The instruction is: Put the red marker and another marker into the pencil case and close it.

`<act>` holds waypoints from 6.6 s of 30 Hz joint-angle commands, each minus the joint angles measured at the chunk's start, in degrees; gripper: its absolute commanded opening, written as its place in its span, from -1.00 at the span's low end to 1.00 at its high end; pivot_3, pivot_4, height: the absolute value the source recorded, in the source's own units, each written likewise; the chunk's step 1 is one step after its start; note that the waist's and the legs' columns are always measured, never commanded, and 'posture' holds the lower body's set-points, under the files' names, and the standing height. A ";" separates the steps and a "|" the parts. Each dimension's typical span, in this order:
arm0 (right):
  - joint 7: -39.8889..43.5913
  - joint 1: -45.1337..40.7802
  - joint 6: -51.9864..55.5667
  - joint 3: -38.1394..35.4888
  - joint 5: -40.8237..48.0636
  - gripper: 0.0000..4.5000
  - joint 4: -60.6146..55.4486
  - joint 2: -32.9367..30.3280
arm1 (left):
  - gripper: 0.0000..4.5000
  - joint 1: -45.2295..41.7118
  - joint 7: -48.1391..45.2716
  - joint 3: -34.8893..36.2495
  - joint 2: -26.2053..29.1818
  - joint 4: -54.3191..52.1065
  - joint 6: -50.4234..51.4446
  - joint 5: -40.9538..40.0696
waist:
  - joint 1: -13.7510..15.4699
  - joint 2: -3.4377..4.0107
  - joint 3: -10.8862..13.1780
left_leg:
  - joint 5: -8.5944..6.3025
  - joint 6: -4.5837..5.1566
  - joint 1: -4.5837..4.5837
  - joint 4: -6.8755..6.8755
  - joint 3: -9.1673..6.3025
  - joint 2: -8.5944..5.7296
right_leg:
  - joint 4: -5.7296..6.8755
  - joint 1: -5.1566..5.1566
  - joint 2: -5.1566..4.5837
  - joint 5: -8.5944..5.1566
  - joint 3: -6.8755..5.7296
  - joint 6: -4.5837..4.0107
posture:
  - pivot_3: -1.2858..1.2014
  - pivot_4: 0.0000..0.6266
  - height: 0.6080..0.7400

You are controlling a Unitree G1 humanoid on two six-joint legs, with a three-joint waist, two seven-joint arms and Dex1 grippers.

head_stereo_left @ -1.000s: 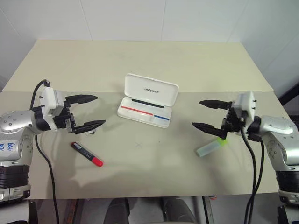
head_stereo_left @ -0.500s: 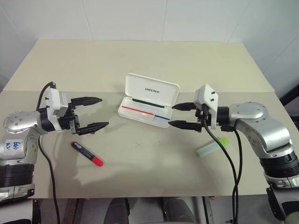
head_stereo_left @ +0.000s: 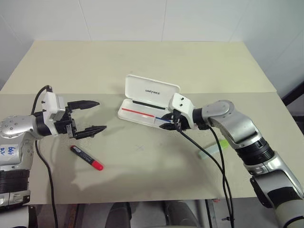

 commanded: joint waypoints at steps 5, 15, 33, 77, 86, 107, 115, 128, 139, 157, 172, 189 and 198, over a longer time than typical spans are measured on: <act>2.55 -1.84 -4.63 1.29 -4.16 -0.21 4.12 1.45 | 1.00 3.06 1.63 3.29 1.02 -5.70 1.53 -1.81 | -0.52 0.00 0.00 | 0.00 0.00 0.01 0.01 0.00 0.00 | 0.03 0.01 0.00 0.00 0.00 0.00 | 0.03 -0.52 1.00; 5.03 -3.33 -8.99 4.26 -9.65 -0.38 9.77 4.39 | 1.00 3.12 2.81 3.44 0.46 -7.20 2.18 -1.78 | -0.88 0.00 0.00 | 0.00 0.00 0.03 0.04 -0.01 -0.01 | 0.06 0.01 0.01 0.00 0.00 0.00 | 0.03 -0.52 1.00; 10.21 -3.86 -16.39 2.46 -12.59 -0.99 9.42 2.18 | 1.00 2.31 1.70 3.79 1.16 -6.66 1.70 -1.92 | -1.31 -0.06 -0.03 | 0.00 0.00 0.04 0.14 -0.04 -0.01 | 0.13 0.05 0.01 0.01 -0.02 0.01 | 0.03 -0.52 1.00; 15.20 12.99 -18.05 0.43 -9.88 -0.51 -14.52 -6.54 | 1.00 9.76 -7.07 0.75 6.12 -14.49 5.25 -4.22 | -1.97 -0.08 -0.03 | 0.00 -0.01 0.13 -0.09 -0.06 0.01 | 0.04 0.05 0.02 -0.09 -0.04 -0.13 | 0.03 -0.52 1.00; 17.57 12.24 -17.78 -2.78 -6.34 -0.51 -17.45 -8.41 | 1.00 9.80 -7.02 0.70 5.99 -13.43 4.46 -4.10 | -1.90 -0.08 -0.03 | 0.00 -0.01 0.12 -0.10 -0.06 0.01 | 0.04 0.05 0.01 -0.08 -0.04 -0.12 | 0.03 -0.52 1.00; 18.97 11.55 -24.20 -22.68 16.74 0.99 -10.25 -2.74 | 1.00 13.56 -5.90 8.17 10.80 -12.04 5.50 -3.46 | -1.93 -0.08 -0.02 | 0.00 -0.01 0.13 -0.08 -0.07 0.02 | 0.05 0.10 0.00 -0.08 -0.06 -0.11 | 0.03 -0.52 1.00; 21.14 8.25 -29.17 -19.60 14.64 0.99 -3.11 -0.29 | 1.00 18.47 -15.73 12.39 19.81 -10.32 4.87 -1.75 | -2.15 -0.06 0.00 | 0.00 0.00 0.15 -0.12 -0.04 0.04 | 0.07 0.07 0.01 -0.10 -0.07 -0.15 | 0.03 -0.52 1.00; 22.57 6.97 -32.44 -17.58 13.86 0.99 0.55 2.98 | 1.00 29.18 -11.78 22.31 17.94 -23.04 17.33 -5.48 | -2.04 -0.04 0.01 | -0.01 -0.03 0.16 -0.16 -0.06 0.07 | 0.11 0.06 0.02 -0.16 -0.12 -0.20 | 0.03 -0.52 1.00; 23.49 7.58 -33.93 -16.56 13.72 0.99 1.42 5.23 | 1.00 28.95 20.63 24.77 4.86 -42.54 44.12 -15.04 | -2.14 -0.01 0.02 | -0.06 -0.09 0.14 -0.16 -0.13 0.09 | 0.14 0.07 0.01 -0.20 -0.12 -0.13 | 0.03 -0.52 1.00; 33.70 -1.88 -35.30 -16.60 14.95 0.99 12.19 4.33 | 1.00 16.97 135.59 17.57 -14.98 -53.13 43.34 -70.52 | -2.14 -0.25 0.08 | -0.05 -0.07 1.08 0.86 -0.71 -0.05 | -0.01 1.74 -0.01 0.22 -0.35 0.25 | 0.03 -0.52 1.00; 36.66 -6.75 -38.82 -14.13 14.70 0.99 18.02 4.05 | 1.00 27.22 162.73 -2.34 -0.10 -61.10 1.22 -83.93 | -0.73 -0.11 0.21 | -0.39 -0.11 1.08 0.46 -0.60 0.08 | -1.28 2.10 -0.01 0.19 -0.51 0.04 | 0.03 -0.52 1.00; 34.53 -5.18 -36.78 -14.96 16.01 0.99 12.69 4.02 | 1.00 28.52 162.73 -14.84 7.72 -59.42 -8.66 -83.93 | 1.53 0.15 0.37 | -0.45 -0.19 1.10 -0.24 -0.40 0.11 | -1.83 2.01 -0.06 0.07 -0.50 -0.17 | 0.03 -0.52 1.00; 32.53 -2.94 -35.37 -15.39 16.66 0.99 8.98 4.03 | 1.00 25.47 162.73 -14.26 3.70 -53.61 -4.25 -83.93 | 1.55 0.19 0.40 | -0.45 -0.20 1.10 -0.22 -0.36 0.11 | -1.81 1.99 -0.05 0.07 -0.48 -0.17 | 0.03 -0.52 1.00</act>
